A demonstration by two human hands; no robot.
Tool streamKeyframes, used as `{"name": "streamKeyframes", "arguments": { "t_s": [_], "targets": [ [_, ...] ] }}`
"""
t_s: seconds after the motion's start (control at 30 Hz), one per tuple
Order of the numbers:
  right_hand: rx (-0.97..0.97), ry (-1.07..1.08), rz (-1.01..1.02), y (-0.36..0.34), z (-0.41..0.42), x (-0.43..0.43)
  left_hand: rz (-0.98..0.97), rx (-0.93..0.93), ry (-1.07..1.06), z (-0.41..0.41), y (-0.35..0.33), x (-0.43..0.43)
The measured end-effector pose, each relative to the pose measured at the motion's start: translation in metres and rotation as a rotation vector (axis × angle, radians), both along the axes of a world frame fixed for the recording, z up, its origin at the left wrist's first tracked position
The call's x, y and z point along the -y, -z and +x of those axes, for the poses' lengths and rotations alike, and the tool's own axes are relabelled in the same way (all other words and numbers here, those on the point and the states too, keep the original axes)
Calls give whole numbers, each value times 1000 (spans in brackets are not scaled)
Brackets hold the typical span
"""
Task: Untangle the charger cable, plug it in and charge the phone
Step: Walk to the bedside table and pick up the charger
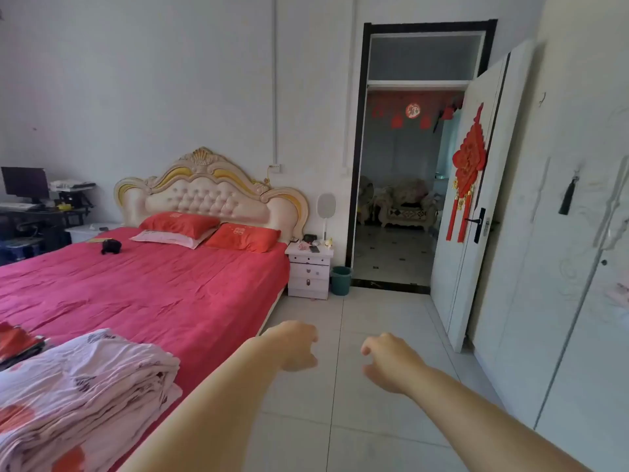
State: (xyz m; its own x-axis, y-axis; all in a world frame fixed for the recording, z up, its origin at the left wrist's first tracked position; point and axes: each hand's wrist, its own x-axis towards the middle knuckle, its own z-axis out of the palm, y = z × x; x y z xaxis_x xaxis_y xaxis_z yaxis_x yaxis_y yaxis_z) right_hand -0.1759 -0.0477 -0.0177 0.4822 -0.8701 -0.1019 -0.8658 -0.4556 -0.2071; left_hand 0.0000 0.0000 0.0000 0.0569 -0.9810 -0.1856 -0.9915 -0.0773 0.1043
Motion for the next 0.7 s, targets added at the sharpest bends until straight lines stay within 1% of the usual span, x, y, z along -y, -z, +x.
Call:
{"name": "streamKeyframes", "arguments": {
  "t_s": [0.07, 0.17, 0.27, 0.7],
  "targets": [
    [28, 10, -13, -1, 18, 27, -10, -18, -2, 18, -4, 26],
    [24, 10, -27, -11, 49, 70, -12, 14, -2, 51, -14, 72],
    [62, 5, -33, -18, 80, 108, -43, 38, 11, 82, -21, 117],
    [51, 35, -4, -2, 162, 272, 6, 4, 10, 165, 4, 275]
  ]
}}
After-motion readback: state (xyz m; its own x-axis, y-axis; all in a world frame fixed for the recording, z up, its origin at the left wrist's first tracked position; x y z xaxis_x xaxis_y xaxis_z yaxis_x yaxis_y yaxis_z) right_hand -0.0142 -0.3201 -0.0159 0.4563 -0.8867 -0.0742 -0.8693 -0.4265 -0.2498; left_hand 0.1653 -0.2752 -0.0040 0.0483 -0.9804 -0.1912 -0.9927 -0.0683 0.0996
